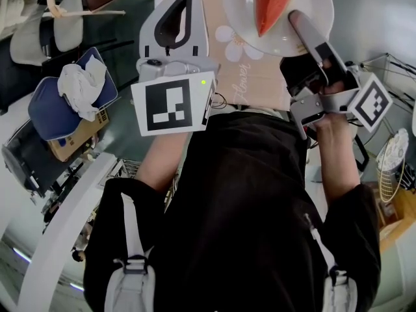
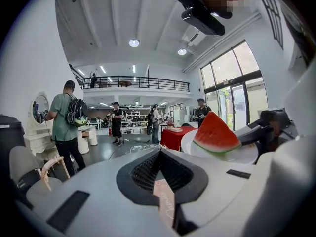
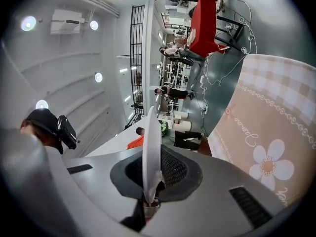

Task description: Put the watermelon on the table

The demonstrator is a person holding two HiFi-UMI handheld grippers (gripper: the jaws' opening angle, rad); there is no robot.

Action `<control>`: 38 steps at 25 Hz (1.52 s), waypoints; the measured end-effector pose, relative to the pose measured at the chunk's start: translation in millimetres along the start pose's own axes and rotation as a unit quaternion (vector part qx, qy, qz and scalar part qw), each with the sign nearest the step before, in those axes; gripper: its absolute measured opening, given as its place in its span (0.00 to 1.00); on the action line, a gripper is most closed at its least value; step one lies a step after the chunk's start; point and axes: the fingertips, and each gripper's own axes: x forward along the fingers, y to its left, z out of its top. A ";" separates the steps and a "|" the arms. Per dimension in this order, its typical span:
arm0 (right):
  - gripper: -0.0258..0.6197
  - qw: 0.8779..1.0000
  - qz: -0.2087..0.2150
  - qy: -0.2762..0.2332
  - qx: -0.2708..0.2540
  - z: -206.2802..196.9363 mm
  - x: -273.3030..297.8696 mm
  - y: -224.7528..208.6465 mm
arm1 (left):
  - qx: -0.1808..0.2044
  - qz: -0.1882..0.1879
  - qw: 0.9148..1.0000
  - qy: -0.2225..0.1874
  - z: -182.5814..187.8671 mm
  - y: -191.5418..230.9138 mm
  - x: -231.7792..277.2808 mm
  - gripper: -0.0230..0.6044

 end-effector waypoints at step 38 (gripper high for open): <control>0.07 0.995 -0.003 0.097 0.028 -22.6 16.7 -104.5 | -0.017 0.035 0.995 0.088 -109.2 13.7 36.3 0.05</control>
